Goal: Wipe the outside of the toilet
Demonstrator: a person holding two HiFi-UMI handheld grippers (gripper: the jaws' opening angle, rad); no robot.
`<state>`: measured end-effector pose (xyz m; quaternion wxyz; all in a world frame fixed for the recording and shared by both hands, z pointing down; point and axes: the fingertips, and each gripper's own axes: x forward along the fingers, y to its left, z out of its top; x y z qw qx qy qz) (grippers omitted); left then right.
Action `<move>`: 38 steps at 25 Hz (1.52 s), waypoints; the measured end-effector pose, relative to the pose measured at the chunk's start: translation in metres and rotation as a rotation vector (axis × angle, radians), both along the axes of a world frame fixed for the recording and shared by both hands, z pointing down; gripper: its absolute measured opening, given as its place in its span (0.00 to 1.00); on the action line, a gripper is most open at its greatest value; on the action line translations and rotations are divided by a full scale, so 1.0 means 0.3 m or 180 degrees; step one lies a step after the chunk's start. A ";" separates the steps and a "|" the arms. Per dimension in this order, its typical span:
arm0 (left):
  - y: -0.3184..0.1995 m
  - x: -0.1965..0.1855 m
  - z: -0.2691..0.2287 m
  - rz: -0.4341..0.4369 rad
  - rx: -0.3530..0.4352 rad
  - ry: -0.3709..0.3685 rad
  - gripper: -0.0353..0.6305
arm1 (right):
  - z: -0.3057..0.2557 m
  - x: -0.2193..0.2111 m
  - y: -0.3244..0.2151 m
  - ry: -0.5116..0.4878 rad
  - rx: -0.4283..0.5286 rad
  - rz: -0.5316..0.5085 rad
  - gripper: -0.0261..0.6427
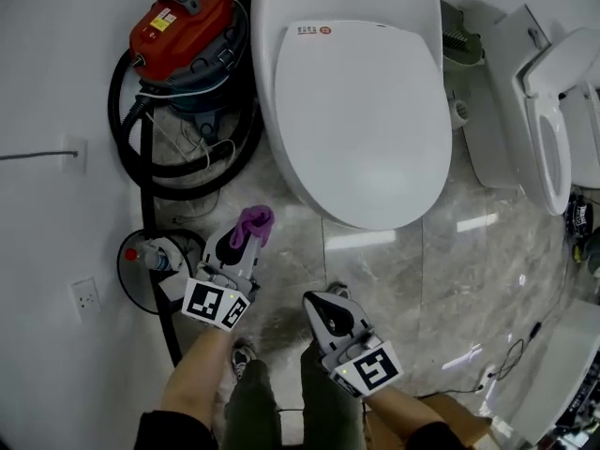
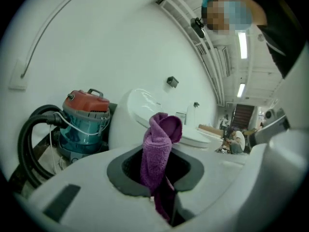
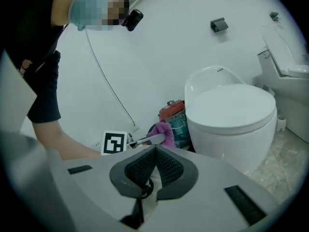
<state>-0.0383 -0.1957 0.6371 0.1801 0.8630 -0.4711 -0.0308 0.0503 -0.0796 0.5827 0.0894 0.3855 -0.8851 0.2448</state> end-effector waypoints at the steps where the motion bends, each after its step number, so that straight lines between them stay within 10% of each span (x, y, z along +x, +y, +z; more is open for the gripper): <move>1: 0.027 0.013 -0.050 0.0064 -0.0009 -0.0043 0.14 | -0.049 0.010 0.002 -0.0003 -0.0014 0.0041 0.04; 22: 0.348 0.105 -1.242 0.0270 -0.0035 -0.0118 0.14 | -1.134 0.119 0.058 0.0005 0.0044 0.0415 0.04; 38: 0.630 0.076 -1.704 0.0794 0.0404 -0.0222 0.14 | -1.627 0.158 0.265 0.0136 0.0793 0.1029 0.04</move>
